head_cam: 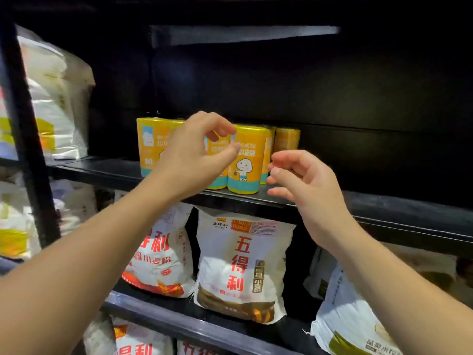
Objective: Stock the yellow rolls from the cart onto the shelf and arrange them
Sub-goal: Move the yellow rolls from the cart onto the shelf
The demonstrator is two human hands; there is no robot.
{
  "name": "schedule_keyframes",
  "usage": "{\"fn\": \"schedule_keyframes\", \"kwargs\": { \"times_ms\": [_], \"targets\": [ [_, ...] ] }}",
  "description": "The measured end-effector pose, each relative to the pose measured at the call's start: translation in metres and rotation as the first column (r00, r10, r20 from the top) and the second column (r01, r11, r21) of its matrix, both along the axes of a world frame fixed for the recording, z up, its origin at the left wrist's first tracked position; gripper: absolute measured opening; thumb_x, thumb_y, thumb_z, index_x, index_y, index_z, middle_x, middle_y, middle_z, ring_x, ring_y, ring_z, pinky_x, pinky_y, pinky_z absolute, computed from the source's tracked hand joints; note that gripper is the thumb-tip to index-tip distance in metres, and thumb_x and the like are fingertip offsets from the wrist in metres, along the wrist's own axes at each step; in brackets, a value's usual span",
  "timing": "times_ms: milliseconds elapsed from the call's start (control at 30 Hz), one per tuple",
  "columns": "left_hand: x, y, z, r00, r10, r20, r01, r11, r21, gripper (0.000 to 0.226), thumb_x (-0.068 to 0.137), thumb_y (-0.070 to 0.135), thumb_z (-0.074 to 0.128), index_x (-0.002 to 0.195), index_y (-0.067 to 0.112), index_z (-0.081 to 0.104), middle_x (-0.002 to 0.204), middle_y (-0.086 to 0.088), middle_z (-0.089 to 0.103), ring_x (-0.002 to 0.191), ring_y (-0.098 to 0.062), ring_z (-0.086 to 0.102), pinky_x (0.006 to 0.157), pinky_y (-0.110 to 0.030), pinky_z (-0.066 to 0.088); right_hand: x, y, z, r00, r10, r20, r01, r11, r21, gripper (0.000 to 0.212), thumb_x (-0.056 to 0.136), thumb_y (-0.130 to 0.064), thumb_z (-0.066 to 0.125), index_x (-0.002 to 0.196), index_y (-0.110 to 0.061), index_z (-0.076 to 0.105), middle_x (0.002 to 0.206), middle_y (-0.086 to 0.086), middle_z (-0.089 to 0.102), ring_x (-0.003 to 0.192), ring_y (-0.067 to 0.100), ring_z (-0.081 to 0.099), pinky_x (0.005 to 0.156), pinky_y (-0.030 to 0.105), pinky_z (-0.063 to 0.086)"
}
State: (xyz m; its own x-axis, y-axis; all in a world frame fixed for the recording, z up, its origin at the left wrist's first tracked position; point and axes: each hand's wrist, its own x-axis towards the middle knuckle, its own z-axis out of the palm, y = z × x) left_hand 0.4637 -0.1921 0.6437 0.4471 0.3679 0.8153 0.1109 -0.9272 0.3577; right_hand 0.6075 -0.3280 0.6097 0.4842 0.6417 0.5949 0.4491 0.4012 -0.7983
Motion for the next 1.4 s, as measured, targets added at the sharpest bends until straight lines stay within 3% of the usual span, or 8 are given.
{"fn": "schedule_keyframes", "kwargs": {
  "times_ms": [167,400,567,700,867,1033,1200,1400],
  "targets": [
    [-0.048,-0.006,-0.058,0.999,0.012,-0.033,-0.017,0.991,-0.133,0.019,0.086,0.030,0.066,0.105,0.026,0.066,0.102,0.012,0.063,0.098,-0.003,0.059,0.083,-0.018,0.048,-0.038,0.013,-0.042,0.982,0.162,-0.095,-0.159,0.986,0.045,0.013,0.091,-0.005,0.065,0.100,-0.015,0.067,0.089,0.000,0.070,0.075,0.012,0.066,0.073,0.029,0.059],
    [-0.133,0.014,-0.150,0.987,0.112,-0.119,-0.148,0.923,-0.356,0.017,0.089,0.018,0.070,0.104,0.024,0.067,0.098,0.014,0.063,0.095,-0.002,0.060,0.080,-0.015,0.047,-0.105,0.053,-0.115,0.941,0.323,-0.098,-0.330,0.942,-0.060,0.014,0.091,-0.005,0.067,0.096,-0.018,0.067,0.086,0.005,0.069,0.075,0.015,0.065,0.070,0.025,0.055],
    [-0.210,0.046,-0.214,0.973,0.172,-0.153,-0.227,0.826,-0.516,0.016,0.088,0.022,0.070,0.101,0.031,0.066,0.100,0.011,0.066,0.096,-0.003,0.062,0.078,-0.014,0.046,-0.169,0.101,-0.165,0.886,0.410,-0.217,-0.449,0.875,-0.182,0.009,0.091,-0.002,0.065,0.097,-0.009,0.066,0.085,0.008,0.066,0.077,0.017,0.063,0.074,0.027,0.055],
    [-0.273,0.076,-0.256,0.953,0.241,-0.182,-0.301,0.721,-0.624,0.021,0.081,0.033,0.066,0.101,0.029,0.067,0.097,0.010,0.067,0.094,-0.009,0.063,0.079,-0.025,0.049,-0.234,0.151,-0.201,0.853,0.441,-0.279,-0.507,0.827,-0.244,0.012,0.090,0.004,0.063,0.093,-0.007,0.065,0.079,0.007,0.061,0.073,0.017,0.057,0.068,0.024,0.049],
    [-0.348,0.110,-0.305,0.922,0.301,-0.243,-0.383,0.620,-0.684,0.014,0.085,0.019,0.069,0.099,0.021,0.068,0.093,0.000,0.067,0.086,-0.008,0.061,0.072,-0.015,0.047,-0.313,0.207,-0.250,0.819,0.481,-0.314,-0.569,0.753,-0.331,0.014,0.090,0.002,0.065,0.091,-0.012,0.066,0.079,0.006,0.062,0.069,0.013,0.055,0.067,0.019,0.047],
    [-0.415,0.122,-0.359,0.873,0.355,-0.335,-0.471,0.438,-0.765,0.014,0.089,0.016,0.068,0.099,0.025,0.065,0.093,0.000,0.065,0.088,-0.011,0.061,0.067,-0.013,0.045,-0.360,0.252,-0.295,0.804,0.511,-0.302,-0.593,0.666,-0.451,0.016,0.090,0.000,0.066,0.091,-0.017,0.067,0.084,0.008,0.066,0.072,0.010,0.059,0.066,0.015,0.048],
    [-0.462,0.129,-0.409,0.799,0.403,-0.447,-0.557,0.215,-0.802,0.014,0.088,0.018,0.067,0.101,0.015,0.064,0.093,-0.008,0.064,0.088,-0.022,0.062,0.080,-0.038,0.050,-0.390,0.297,-0.344,0.810,0.509,-0.293,-0.574,0.581,-0.577,0.016,0.090,0.000,0.065,0.092,-0.016,0.066,0.077,0.006,0.059,0.069,0.013,0.054,0.065,0.017,0.045],
    [-0.487,0.144,-0.454,0.735,0.444,-0.512,-0.583,0.029,-0.812,0.015,0.089,0.017,0.066,0.104,0.016,0.063,0.094,-0.006,0.063,0.087,-0.020,0.060,0.074,-0.027,0.045,-0.411,0.346,-0.405,0.794,0.570,-0.210,-0.514,0.446,-0.733,0.018,0.091,0.000,0.061,0.089,-0.018,0.061,0.081,0.002,0.060,0.066,0.004,0.051,0.064,0.011,0.042]
  ]
}}
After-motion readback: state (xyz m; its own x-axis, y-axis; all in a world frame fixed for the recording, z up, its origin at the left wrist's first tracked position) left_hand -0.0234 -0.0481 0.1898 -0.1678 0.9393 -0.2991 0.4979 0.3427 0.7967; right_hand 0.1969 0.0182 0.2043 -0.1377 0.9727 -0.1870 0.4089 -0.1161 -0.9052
